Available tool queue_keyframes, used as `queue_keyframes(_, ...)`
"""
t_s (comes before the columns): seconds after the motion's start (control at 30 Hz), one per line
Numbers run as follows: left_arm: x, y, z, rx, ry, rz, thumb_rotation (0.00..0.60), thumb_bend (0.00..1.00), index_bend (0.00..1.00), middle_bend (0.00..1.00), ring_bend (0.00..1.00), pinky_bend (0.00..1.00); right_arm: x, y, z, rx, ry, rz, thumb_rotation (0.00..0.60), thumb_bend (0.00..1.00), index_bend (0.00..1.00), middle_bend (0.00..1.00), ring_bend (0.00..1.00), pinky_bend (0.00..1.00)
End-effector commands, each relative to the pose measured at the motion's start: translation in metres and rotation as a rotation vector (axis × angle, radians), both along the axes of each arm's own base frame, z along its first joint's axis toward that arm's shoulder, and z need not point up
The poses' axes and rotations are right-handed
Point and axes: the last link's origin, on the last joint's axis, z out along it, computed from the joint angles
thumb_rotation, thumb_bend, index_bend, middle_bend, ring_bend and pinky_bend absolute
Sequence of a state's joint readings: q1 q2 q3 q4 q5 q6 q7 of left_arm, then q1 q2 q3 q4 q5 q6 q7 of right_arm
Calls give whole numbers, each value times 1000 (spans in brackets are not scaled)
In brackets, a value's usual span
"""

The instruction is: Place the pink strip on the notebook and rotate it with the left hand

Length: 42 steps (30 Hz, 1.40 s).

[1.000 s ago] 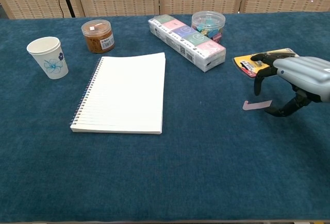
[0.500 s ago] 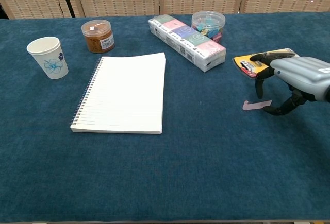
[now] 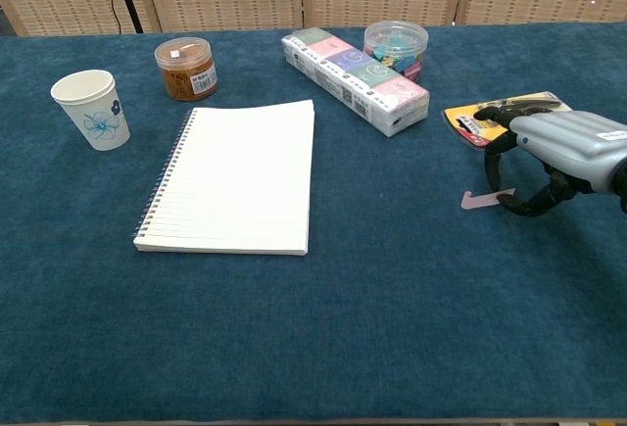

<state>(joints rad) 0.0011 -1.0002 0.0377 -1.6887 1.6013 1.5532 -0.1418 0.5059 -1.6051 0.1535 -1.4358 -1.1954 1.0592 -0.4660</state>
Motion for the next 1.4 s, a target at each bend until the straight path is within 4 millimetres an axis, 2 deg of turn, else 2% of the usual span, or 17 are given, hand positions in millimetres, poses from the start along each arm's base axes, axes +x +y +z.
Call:
queue_keyframes(0.03,0,0,0,0,1,0,600,0,0,0,0,0,0,0,0,0,0,-2,600,474,532,0,0,0)
queue_keyframes(0.53,-1,0,1,0,0,1,600,0,0,0,0,0,3,0,-3,4,-4,6,600,480,590,0,0,0)
queue_keyframes(0.8,-1,-1,3,4,-7,-2,600,0,0,0,0,0,17,-1,2,-18,-25,51,600,496,596,0,0,0)
queue_keyframes(1.0,-1,-2,3,3,-10,-6,600,0,0,0,0,0,46,-5,2,-31,-35,131,600,509,602,0,0,0)
queue_keyframes(1.13,-2,-2,5,8,-14,-5,600,0,0,0,0,0,75,-11,-4,-35,-31,200,600,514,606,0,0,0)
queue_keyframes(1.4,-2,-1,6,6,-18,0,600,0,0,0,0,0,121,-28,-17,-51,-20,287,600,520,614,4,0,3)
